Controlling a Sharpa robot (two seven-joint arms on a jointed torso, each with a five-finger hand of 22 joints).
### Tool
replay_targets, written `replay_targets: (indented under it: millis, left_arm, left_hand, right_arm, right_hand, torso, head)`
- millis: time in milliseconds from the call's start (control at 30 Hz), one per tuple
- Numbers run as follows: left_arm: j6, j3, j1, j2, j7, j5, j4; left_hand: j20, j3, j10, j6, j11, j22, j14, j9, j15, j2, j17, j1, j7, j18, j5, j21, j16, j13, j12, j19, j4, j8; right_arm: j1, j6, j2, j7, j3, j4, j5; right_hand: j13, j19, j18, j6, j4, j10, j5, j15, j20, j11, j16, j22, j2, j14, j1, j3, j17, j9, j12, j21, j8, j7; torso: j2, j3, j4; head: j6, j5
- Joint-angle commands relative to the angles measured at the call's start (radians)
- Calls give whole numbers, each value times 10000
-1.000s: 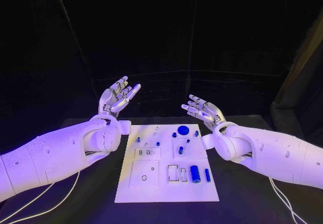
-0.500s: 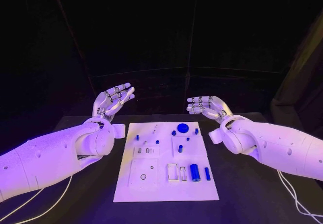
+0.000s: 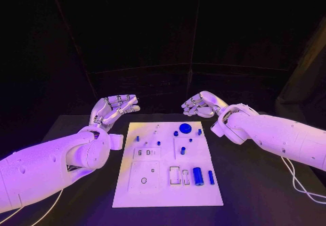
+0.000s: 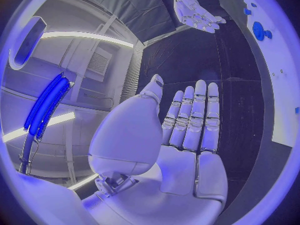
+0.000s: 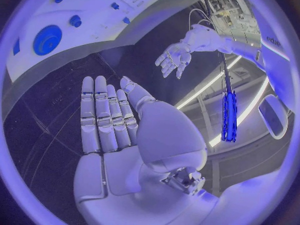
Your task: Assemble the parts on the task board
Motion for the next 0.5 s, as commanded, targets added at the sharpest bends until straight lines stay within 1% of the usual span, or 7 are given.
replay_targets:
  millis: [33,100,233,367,400,433,500]
  left_arm:
    - [612,5,12,-82,-111,-449,273]
    - [678,-16,12,-120,-136,-465,374]
    - [785,-125,13,-166,-165,-459,509]
    - [867,-177,13,-161,-204,-405,575]
    - [886,-190,13,-159,-213,-398,587]
    - [908,-207,13,-158,-225,-390,600]
    - [933,-226,13,-156,-242,-382,613]
  left_hand:
    - [-31,-4,74,74,16,-5,90,-14,-8,118,27,-36,2,150,-26,47,-56,-17,-66,155,-71,-84]
    - [-36,-26,54,56,30,-17,101,-20,-5,113,36,-71,20,145,-28,42,-71,-24,-106,183,-81,-115]
    - [-34,-58,27,45,45,-38,87,-23,7,113,40,-123,33,137,-30,22,-107,-31,-157,197,-88,-148]
    - [-28,-92,-2,25,65,-65,65,-26,23,115,43,-170,59,132,-30,-8,-152,-36,-210,200,-102,-187]
    - [-26,-100,-7,21,70,-72,61,-26,26,115,44,-181,66,131,-30,-15,-162,-36,-220,200,-105,-195]
    - [-24,-106,-10,17,74,-76,58,-26,29,116,44,-188,70,130,-31,-20,-168,-36,-227,200,-107,-201]
    - [-22,-115,-15,11,79,-82,53,-27,32,115,45,-200,77,130,-31,-27,-178,-36,-237,201,-109,-211]
  right_arm:
    - [150,948,186,-1457,14,-77,-3737]
    - [197,1155,318,-1853,18,-124,-4524]
    - [248,1496,582,-2486,23,-194,-5823]
    - [268,1762,766,-2910,26,-202,-6731]
    - [271,1821,811,-2991,27,-207,-6919]
    - [274,1894,869,-3086,27,-213,-7148]
    - [276,1985,936,-3193,28,-215,-7390]
  right_hand:
    - [11,1474,107,561,36,685,28,-573,-671,-292,733,839,-339,2194,15,167,509,-8,-315,1670,-132,-176]
    - [8,1629,103,567,39,683,-58,-642,-745,-340,968,1034,-403,2523,-82,177,682,-15,-377,2018,-212,-229]
    - [12,1783,96,512,46,565,-248,-705,-836,-410,1866,1426,-481,2662,-272,276,1252,-13,-391,2698,-427,-315]
    - [20,1957,83,468,46,445,-306,-761,-845,-477,3393,1856,-576,2624,-463,425,2116,-8,-380,3445,-541,-363]
    - [19,1973,96,473,61,431,-309,-752,-855,-455,3699,1945,-562,2653,-504,471,2290,-5,-385,3594,-535,-394]
    - [28,1990,95,453,66,466,-324,-765,-846,-478,4279,2129,-589,2617,-577,553,2630,-5,-372,3900,-537,-408]
    - [29,1999,102,444,79,466,-344,-763,-843,-488,4790,2293,-625,2621,-653,612,2985,-4,-379,4170,-537,-424]
  torso:
    - [248,-48,98]
    - [320,-63,108]
    - [415,-61,109]
    - [524,-68,156]
    - [540,-67,165]
    - [563,-78,184]
    - [587,-85,210]
  head:
    - [93,-60]
    - [131,-93]
    - [114,-100]
    - [121,-139]
    - [119,-159]
    - [123,-183]
    - [123,-208]
